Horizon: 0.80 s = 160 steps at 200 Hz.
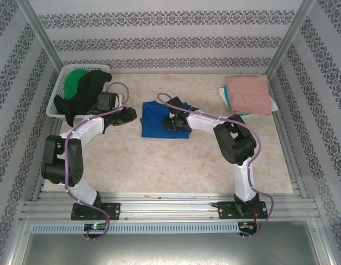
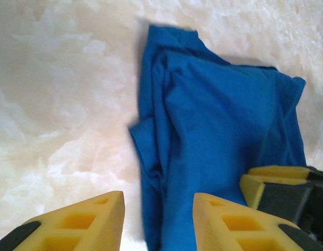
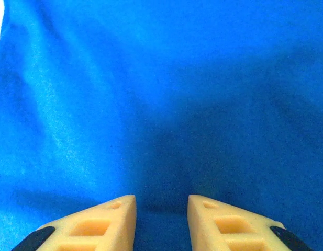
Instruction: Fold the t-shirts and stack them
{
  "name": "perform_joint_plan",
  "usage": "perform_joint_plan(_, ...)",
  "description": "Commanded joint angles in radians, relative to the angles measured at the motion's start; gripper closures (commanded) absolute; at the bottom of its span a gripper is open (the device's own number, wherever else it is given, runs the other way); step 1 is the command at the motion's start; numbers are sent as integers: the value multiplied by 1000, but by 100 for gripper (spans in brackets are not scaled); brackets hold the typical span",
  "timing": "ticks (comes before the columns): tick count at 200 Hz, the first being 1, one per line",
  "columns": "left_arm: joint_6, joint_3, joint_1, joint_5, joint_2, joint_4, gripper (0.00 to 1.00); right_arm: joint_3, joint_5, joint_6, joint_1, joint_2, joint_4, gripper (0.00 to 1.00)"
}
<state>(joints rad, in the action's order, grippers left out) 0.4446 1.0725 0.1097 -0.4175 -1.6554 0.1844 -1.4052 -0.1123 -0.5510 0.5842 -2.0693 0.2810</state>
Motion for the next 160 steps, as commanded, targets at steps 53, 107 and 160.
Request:
perform_joint_plan(53, -16, 103, 36, 11, -191, -29, 59, 198, 75, 33, -77, 339, 65, 45)
perform_joint_plan(107, 38, 186, 48, -57, -284, -61, 58, 122, 53, 51, -149, 249, 84, 33)
perform_joint_plan(160, 77, 175, 131, -56, -287, -108, 57, 97, -7, 81, -229, 142, 60, 33)
